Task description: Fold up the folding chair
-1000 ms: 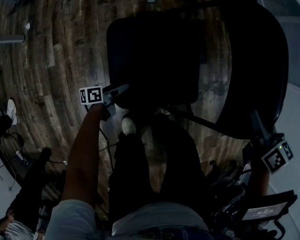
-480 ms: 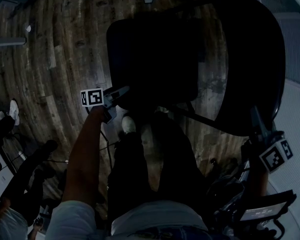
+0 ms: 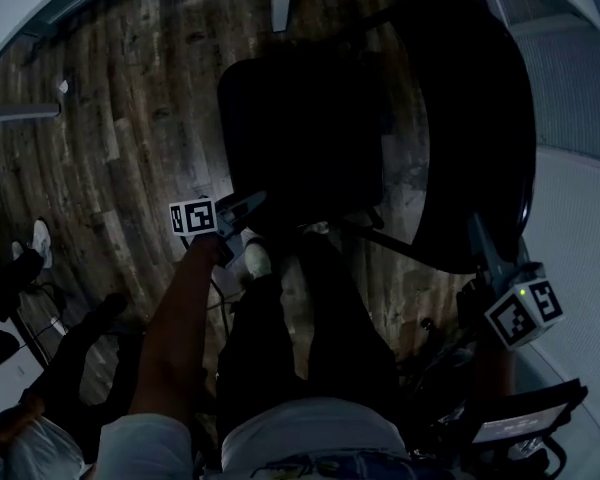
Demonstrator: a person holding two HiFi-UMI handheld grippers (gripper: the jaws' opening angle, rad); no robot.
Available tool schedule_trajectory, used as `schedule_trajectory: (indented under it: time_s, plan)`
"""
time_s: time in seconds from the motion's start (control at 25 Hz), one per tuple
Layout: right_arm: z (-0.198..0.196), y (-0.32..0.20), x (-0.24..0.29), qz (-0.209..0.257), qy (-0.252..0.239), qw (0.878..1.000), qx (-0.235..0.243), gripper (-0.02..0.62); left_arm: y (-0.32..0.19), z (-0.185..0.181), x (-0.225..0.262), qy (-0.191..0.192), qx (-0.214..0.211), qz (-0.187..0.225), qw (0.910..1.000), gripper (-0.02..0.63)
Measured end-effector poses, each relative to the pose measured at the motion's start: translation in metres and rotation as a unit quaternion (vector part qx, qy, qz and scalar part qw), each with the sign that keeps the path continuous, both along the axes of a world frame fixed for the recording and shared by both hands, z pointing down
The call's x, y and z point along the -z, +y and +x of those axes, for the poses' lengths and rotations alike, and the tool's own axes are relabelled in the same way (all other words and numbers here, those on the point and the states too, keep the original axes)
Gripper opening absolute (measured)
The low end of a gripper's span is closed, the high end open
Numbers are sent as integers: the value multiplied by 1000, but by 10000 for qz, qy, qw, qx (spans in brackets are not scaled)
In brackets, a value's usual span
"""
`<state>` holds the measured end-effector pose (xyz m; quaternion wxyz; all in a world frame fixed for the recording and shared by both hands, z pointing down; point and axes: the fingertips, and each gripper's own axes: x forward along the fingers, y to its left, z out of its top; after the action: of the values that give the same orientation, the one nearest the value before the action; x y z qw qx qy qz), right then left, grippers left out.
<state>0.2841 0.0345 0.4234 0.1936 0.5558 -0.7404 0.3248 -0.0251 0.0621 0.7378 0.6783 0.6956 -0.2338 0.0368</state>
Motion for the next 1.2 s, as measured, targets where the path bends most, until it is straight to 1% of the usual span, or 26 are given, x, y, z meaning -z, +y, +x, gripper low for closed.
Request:
schedule_trajectory:
  time_s: [0.16, 0.32, 0.48, 0.6, 0.8, 1.0, 1.2]
  plan:
    - [-2, -4, 9, 14, 8, 10000, 27, 86, -5, 15, 22, -50, -15, 33, 10000, 220]
    - [-9, 1, 32, 45, 105, 9999, 80, 86, -4, 31, 53, -97, -67, 43, 9999, 209]
    - [-17, -2, 43, 95, 33, 9999, -21, 86, -8, 43, 75, -191, -97, 35, 9998, 201]
    - [-22, 2, 49, 97, 98, 9999, -31, 86, -5, 52, 86, -289, -131, 21, 9995, 196]
    - [-38, 5, 53, 154, 307, 9993, 115, 86, -7, 61, 98, -554, -148, 6, 9984, 192]
    - [-47, 9, 59, 118, 389, 9991, 126, 89, -5, 73, 109, -825, -169, 4, 9964, 190]
    - [-59, 8, 69, 160, 393, 9990, 119, 92, -7, 87, 127, -897, -247, -30, 9957, 183]
